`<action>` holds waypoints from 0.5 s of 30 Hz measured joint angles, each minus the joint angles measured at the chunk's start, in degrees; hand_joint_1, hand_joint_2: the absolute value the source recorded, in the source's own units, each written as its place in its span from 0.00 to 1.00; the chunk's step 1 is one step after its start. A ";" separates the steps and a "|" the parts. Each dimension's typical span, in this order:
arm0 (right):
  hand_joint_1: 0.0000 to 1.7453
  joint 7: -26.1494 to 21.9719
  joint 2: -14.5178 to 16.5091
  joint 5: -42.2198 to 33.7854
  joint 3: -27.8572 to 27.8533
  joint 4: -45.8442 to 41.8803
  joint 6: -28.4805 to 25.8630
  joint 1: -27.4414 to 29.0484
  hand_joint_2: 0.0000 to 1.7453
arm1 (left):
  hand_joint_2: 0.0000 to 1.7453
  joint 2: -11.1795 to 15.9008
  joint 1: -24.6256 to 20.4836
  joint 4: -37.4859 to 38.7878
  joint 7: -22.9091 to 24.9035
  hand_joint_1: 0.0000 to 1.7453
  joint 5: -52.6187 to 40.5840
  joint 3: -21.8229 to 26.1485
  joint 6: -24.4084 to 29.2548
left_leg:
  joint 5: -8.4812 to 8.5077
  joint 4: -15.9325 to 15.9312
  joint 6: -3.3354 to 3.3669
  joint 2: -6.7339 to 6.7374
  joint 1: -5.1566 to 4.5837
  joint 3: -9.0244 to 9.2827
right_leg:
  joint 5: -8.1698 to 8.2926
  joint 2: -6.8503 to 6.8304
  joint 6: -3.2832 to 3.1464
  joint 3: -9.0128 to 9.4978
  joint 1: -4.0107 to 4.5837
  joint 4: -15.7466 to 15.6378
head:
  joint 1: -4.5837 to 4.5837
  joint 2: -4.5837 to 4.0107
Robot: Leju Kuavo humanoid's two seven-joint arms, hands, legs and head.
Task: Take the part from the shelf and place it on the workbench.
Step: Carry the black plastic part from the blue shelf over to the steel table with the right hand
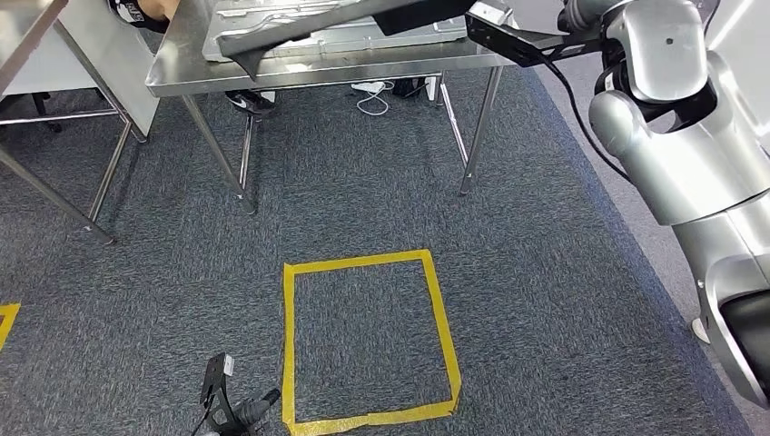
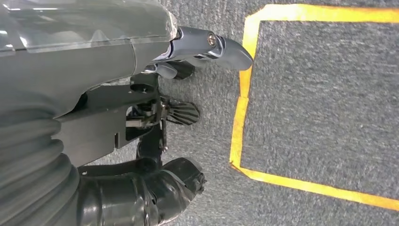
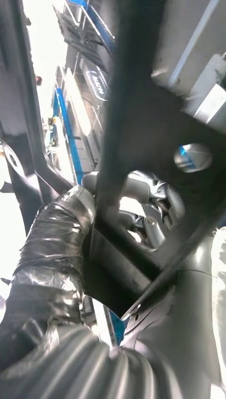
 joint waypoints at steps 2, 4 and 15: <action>1.00 0.01 0.11 0.10 0.01 0.01 0.00 -0.20 1.00 | 1.00 0.00 -0.06 0.00 0.10 0.00 -0.03 0.00 0.00 | -0.74 6.99 -0.36 0.11 0.16 -4.48 | -0.74 0.24 -0.60 0.91 0.13 -0.05 | -0.03 -0.01; 1.00 0.01 0.35 0.09 0.02 0.04 0.01 -0.12 1.00 | 1.00 0.00 -0.06 0.00 0.33 0.00 -0.07 0.00 0.07 | -3.65 13.80 -0.46 0.13 0.14 -9.79 | -1.73 0.52 -0.92 1.93 0.42 -0.04 | -0.04 -0.01; 1.00 0.13 0.96 0.02 0.42 0.96 0.17 0.40 1.00 | 1.00 0.19 0.07 0.02 0.86 0.00 -0.33 0.00 0.39 | 7.59 -4.37 4.04 -0.33 -1.80 -5.83 | -4.75 1.07 0.46 6.54 1.10 1.15 | -0.21 0.01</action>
